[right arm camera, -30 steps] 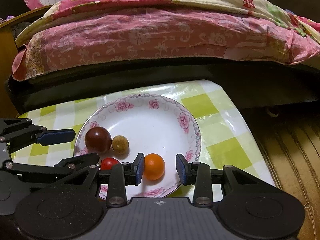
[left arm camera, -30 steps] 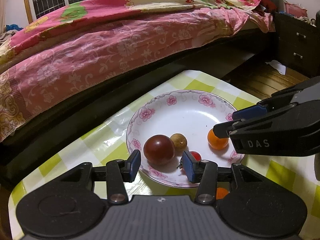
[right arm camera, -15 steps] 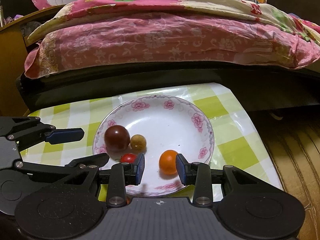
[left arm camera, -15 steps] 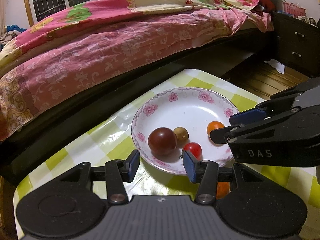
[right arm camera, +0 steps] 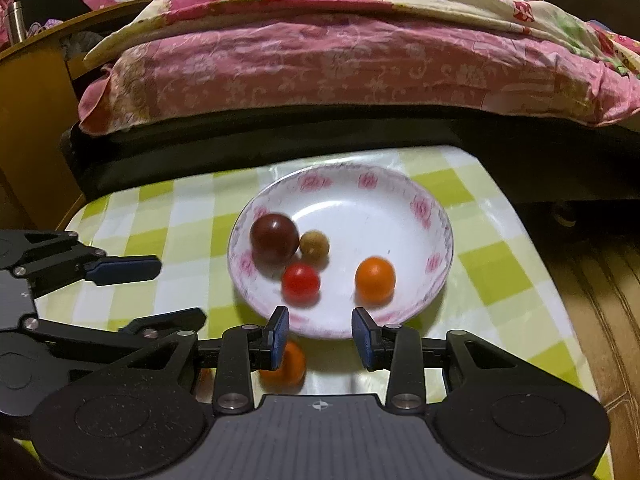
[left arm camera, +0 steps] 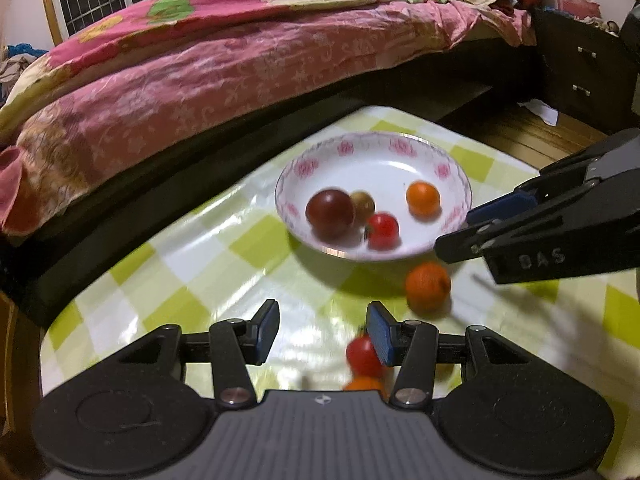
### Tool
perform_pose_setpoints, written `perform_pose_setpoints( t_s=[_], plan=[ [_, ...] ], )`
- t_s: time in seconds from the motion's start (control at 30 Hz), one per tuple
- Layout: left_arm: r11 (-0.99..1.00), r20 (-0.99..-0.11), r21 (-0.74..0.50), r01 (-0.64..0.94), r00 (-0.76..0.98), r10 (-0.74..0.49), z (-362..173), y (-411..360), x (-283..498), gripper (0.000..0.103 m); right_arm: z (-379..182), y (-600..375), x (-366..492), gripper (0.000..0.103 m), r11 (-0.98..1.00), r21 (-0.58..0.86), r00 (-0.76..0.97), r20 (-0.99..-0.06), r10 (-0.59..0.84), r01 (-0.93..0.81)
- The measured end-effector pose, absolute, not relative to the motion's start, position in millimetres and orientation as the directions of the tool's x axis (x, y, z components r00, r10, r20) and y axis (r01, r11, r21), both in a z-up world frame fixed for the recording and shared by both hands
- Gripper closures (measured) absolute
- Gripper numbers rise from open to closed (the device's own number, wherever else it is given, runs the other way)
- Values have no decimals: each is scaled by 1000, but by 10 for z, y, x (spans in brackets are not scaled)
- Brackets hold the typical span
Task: Organize fruits
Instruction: 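Withdraw both open tools back to the remaining fruits, then close the right tool on a small brown fruit while the left tool grasps an orange tangerine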
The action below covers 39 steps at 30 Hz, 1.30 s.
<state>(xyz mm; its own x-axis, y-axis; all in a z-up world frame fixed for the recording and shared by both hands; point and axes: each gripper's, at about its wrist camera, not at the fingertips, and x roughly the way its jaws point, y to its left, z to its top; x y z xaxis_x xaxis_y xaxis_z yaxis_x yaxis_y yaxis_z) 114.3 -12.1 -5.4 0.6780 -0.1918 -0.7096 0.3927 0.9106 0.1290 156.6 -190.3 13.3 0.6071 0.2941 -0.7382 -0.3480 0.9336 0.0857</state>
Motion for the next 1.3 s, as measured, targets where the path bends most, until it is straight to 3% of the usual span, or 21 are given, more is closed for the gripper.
perform_pose_setpoints(
  t_s=[0.23, 0.3, 0.87, 1.3],
  plan=[
    [906, -737, 111, 409, 646, -201, -151, 25, 954, 47, 55, -1886, 1339, 70, 926, 115, 562, -766, 313, -360],
    [906, -743, 104, 411, 637, -204, -181, 62, 923, 47, 9, -1860, 1271, 65, 920, 118, 543, -777, 320, -374],
    [881, -754, 56, 470, 599, -271, -230, 139, 856, 47, -158, -1555, 1189, 66, 846, 147, 442, -800, 406, -513],
    [861, -775, 45, 507, 562, -290, -328, 70, 886, 47, -258, -1455, 1340, 75, 814, 213, 366, -812, 455, -541]
  ],
)
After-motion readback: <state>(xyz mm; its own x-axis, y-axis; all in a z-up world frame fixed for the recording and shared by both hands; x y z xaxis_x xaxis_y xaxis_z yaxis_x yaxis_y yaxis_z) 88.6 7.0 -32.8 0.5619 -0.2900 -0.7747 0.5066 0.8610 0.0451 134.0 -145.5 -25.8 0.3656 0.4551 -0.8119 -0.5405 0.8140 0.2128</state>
